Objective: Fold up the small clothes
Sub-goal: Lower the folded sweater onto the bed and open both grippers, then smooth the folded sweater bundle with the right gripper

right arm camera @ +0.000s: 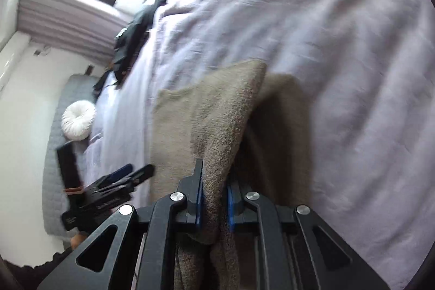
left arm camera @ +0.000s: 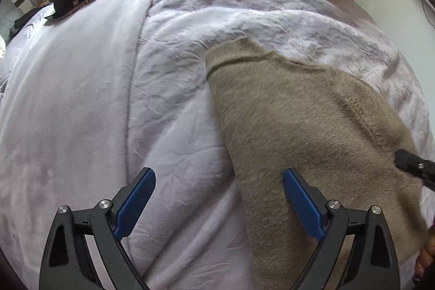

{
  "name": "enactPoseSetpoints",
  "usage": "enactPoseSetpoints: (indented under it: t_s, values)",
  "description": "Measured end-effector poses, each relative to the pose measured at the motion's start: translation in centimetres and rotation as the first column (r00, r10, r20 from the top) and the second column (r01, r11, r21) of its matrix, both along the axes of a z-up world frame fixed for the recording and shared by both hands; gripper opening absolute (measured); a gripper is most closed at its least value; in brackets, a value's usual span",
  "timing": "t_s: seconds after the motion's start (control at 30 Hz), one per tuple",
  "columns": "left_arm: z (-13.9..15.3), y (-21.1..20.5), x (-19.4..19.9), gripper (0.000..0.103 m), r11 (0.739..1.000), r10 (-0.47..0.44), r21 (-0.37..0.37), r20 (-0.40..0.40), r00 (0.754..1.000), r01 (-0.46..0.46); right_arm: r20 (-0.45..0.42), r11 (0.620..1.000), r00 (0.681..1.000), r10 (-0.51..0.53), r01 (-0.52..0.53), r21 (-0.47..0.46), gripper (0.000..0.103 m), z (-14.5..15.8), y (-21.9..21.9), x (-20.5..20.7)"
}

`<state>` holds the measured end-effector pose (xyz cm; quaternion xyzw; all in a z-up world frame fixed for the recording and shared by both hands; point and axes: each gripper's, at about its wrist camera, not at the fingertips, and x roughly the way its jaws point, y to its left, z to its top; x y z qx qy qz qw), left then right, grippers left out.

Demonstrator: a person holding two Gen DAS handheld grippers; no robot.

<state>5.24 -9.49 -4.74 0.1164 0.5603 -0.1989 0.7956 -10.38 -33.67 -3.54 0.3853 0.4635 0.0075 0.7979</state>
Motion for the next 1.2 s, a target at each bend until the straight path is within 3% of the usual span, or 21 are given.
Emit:
enactPoseSetpoints:
  t_s: [0.17, 0.43, 0.5, 0.57, 0.6, 0.63, 0.67, 0.7, 0.73, 0.77, 0.8, 0.97, 1.07, 1.13, 1.2]
  values:
    - [-0.6, -1.3, -0.9, 0.096, 0.999, -0.03, 0.039, 0.013, 0.999, 0.029, -0.096, 0.996, 0.993, -0.074, 0.078, 0.035, 0.015, -4.4, -1.1, -0.8]
    - [0.9, 1.0, -1.9, 0.096, 0.998, -0.022, 0.06, -0.028, 0.999, 0.024, -0.17, 0.996, 0.982, -0.082, 0.076, -0.041, 0.017, -1.5, 0.0, -0.5]
    - [0.7, 1.6, -2.6, 0.096, 0.997, -0.042, 0.065, -0.049, 0.998, 0.045, -0.14, 0.997, 0.987, -0.081, 0.079, -0.017, 0.02, -0.5, -0.2, -1.8]
    - [0.5, 1.9, -3.2, 0.096, 0.996, -0.062, 0.065, -0.072, 0.995, 0.067, -0.084, 0.999, 0.996, -0.031, 0.034, 0.031, 0.033, 0.8, 0.3, -2.6]
    - [0.3, 2.1, -3.6, 0.096, 0.995, -0.073, 0.055, -0.102, 0.992, 0.079, -0.072, 1.0, 0.997, -0.012, 0.014, 0.028, 0.056, 1.2, 0.7, -2.8]
    - [0.1, 2.1, -3.8, 0.096, 0.996, -0.076, 0.041, -0.127, 0.989, 0.082, -0.066, 1.0, 0.998, 0.014, -0.014, 0.008, 0.065, 1.7, 1.2, -3.2]
    - [0.0, 2.2, -4.0, 0.096, 0.997, -0.072, 0.025, -0.148, 0.986, 0.076, -0.075, 0.999, 0.996, 0.049, -0.05, -0.017, 0.065, 2.0, 1.8, -3.3]
    - [-0.2, 2.4, -4.1, 0.096, 0.998, -0.057, 0.005, -0.167, 0.984, 0.059, -0.095, 0.997, 0.993, 0.069, -0.072, -0.033, 0.057, 1.9, 2.2, -3.4]
    - [-0.3, 2.5, -4.2, 0.096, 0.999, -0.047, -0.011, -0.184, 0.982, 0.045, -0.125, 0.995, 0.988, 0.087, -0.094, -0.045, 0.027, 1.5, 2.7, -3.4]
    - [-0.5, 2.5, -4.4, 0.096, 0.999, -0.04, -0.024, -0.201, 0.979, 0.036, -0.148, 0.994, 0.984, 0.096, -0.103, -0.04, 0.008, 1.1, 3.1, -3.5]
    - [-0.5, 2.5, -4.8, 0.096, 0.999, -0.038, -0.025, -0.205, 0.978, 0.033, -0.173, 0.995, 0.98, 0.096, -0.101, -0.025, 0.005, 0.5, 3.4, -3.8]
    - [-1.8, 2.4, -7.3, 0.096, 0.997, -0.067, 0.021, -0.185, 0.98, 0.072, -0.27, 0.997, 0.963, -0.012, -0.008, -0.073, 0.004, -2.6, 2.9, -6.7]
    - [-2.8, 2.3, -9.1, 0.096, 0.991, -0.098, 0.071, -0.18, 0.979, 0.112, -0.337, 0.997, 0.939, -0.071, 0.064, -0.033, 0.004, -5.0, 1.5, -8.8]
    - [-2.8, 2.3, -9.9, 0.096, 0.989, -0.108, 0.085, -0.167, 0.98, 0.123, -0.322, 0.995, 0.942, -0.092, 0.101, 0.01, 0.004, -4.9, 1.1, -9.9]
    - [-2.8, 2.4, -10.4, 0.096, 0.987, -0.111, 0.099, -0.161, 0.981, 0.128, -0.312, 0.994, 0.944, -0.105, 0.108, -0.008, 0.005, -3.8, 1.1, -10.3]
